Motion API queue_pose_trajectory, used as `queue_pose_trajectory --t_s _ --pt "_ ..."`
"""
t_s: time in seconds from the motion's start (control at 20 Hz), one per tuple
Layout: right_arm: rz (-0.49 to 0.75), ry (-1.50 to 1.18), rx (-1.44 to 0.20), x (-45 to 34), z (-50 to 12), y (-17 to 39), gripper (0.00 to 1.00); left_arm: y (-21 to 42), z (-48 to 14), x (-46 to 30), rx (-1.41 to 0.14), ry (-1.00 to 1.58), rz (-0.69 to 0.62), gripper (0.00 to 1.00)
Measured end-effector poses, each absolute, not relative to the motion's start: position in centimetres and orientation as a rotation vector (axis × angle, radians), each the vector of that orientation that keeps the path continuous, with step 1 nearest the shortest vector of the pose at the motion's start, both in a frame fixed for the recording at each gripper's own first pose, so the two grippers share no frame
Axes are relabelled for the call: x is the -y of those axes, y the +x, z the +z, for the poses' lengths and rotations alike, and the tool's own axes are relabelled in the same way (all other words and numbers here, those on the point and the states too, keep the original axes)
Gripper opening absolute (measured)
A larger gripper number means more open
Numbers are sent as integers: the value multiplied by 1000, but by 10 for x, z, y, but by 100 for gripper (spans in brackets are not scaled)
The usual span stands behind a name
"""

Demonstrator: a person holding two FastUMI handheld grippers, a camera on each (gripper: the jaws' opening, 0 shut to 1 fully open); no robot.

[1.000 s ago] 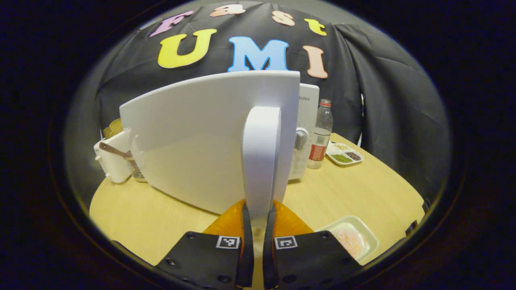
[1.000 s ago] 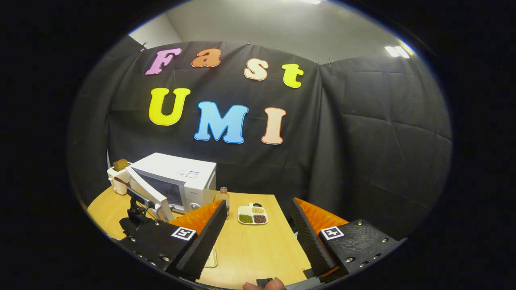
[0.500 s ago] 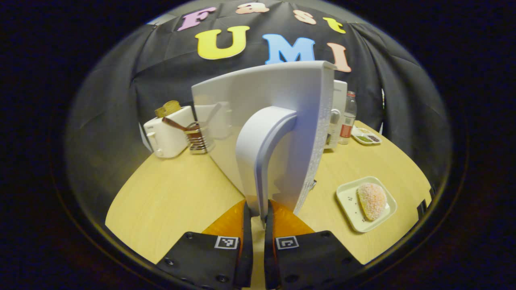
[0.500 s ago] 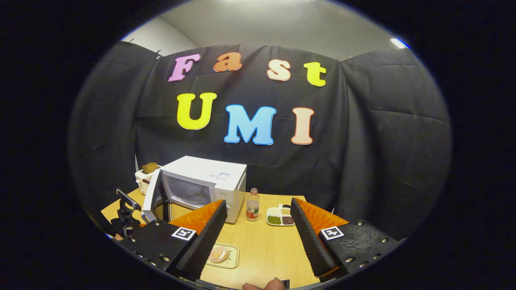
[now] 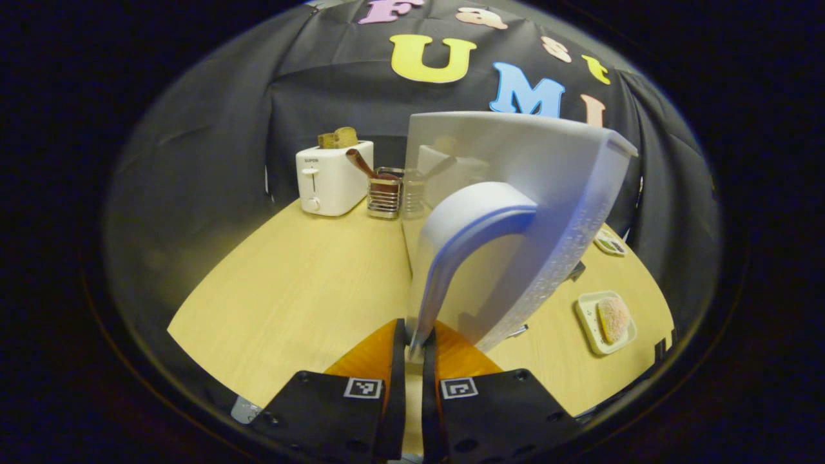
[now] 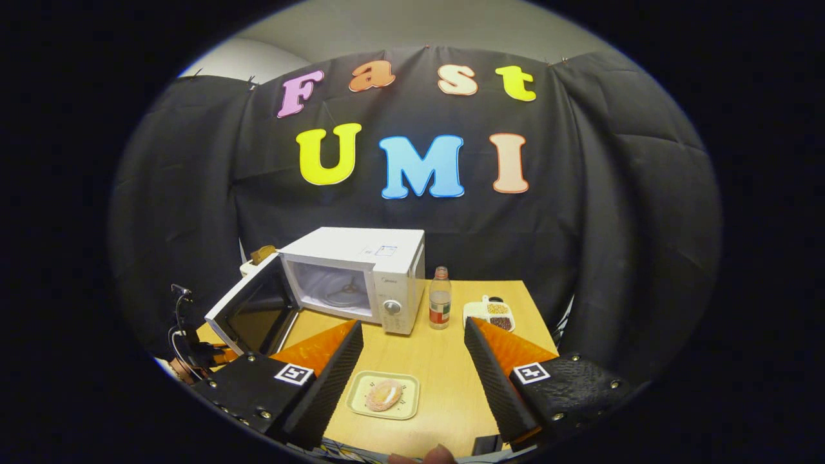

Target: Open the microwave oven with the left hand, put the food in, and close the microwave oven.

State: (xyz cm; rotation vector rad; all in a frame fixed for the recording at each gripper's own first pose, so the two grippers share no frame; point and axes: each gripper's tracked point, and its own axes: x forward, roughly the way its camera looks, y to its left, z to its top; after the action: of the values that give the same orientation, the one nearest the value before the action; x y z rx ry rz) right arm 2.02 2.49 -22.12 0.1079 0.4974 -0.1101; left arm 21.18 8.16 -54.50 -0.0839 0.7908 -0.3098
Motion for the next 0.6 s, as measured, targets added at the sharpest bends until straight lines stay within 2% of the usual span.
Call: queue_pose_trajectory --t_s 0.1,0.3,0.5,0.55,0.6 --pt "-119 131 -544 -42 -239 24 97 214 -548 -98 -795 -112 -330 21" --pt "-168 194 -635 -65 -281 34 97 221 -550 -120 -777 -89 -399 19" --pt "-206 218 -745 -81 -331 38 97 221 -543 -146 -763 -98 -381 21" --pt "-207 220 -774 -85 -344 40 97 220 -535 -156 -741 -98 -354 41" --pt "-210 207 -798 -87 -359 43 99 216 -527 -166 -721 -105 -320 48"
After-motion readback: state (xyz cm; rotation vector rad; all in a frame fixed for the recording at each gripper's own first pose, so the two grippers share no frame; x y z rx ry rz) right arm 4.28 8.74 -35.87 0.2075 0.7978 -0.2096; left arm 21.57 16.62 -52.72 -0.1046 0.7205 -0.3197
